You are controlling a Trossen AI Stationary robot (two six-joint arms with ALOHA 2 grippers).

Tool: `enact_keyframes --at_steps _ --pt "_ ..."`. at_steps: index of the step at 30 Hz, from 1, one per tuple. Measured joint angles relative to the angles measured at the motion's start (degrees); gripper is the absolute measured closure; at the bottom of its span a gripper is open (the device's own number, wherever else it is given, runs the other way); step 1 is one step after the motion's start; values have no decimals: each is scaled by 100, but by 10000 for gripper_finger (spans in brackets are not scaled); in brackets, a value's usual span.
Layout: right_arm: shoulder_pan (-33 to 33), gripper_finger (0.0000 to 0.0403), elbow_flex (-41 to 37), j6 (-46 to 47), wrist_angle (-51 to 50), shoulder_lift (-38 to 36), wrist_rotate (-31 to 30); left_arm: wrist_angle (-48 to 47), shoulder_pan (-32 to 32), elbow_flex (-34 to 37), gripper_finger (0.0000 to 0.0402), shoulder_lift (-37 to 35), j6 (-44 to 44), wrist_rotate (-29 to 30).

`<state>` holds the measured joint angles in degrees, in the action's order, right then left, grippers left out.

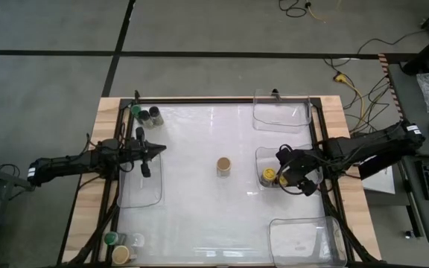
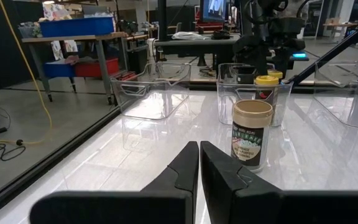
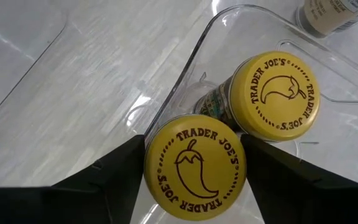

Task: Sort spices by type
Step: Put the yellow seasoning bottle into the middle right transparent bin

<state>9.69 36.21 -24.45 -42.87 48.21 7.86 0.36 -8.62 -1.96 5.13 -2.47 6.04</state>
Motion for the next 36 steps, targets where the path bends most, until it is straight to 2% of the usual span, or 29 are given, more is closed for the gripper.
enact_keyframes --at_steps 21,36 --pt "2 116 0 240 136 0 -243 0 2 0 400 0 0 0" --pt "1 128 0 280 138 -9 -362 0 2 0 400 0 0 0"
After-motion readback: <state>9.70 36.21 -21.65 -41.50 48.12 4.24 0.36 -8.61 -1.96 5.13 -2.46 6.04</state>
